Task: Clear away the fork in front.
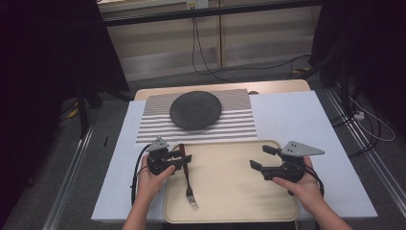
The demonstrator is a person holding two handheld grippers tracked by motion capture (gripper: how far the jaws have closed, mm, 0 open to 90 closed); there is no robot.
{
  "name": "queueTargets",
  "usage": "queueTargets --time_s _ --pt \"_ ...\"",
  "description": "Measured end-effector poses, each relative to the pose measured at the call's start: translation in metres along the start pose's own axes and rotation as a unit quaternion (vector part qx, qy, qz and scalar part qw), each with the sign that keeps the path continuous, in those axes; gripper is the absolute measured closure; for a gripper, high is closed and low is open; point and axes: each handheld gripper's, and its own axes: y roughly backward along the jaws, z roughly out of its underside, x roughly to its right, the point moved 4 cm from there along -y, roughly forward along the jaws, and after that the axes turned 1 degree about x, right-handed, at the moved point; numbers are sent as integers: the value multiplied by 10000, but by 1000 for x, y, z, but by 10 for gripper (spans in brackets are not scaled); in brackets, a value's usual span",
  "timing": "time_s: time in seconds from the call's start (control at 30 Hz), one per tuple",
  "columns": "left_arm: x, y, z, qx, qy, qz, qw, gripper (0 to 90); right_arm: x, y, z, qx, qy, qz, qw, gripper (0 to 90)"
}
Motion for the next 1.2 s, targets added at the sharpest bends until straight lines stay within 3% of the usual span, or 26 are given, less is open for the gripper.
queueTargets --time_s 0.9,1.2 --pt "-10 1 9 -165 28 -110 9998 517 1 2 2 -26 36 45 10000 228" --pt "-13 5 12 -96 99 -196 9997 502 3 2 2 -33 40 63 10000 223"
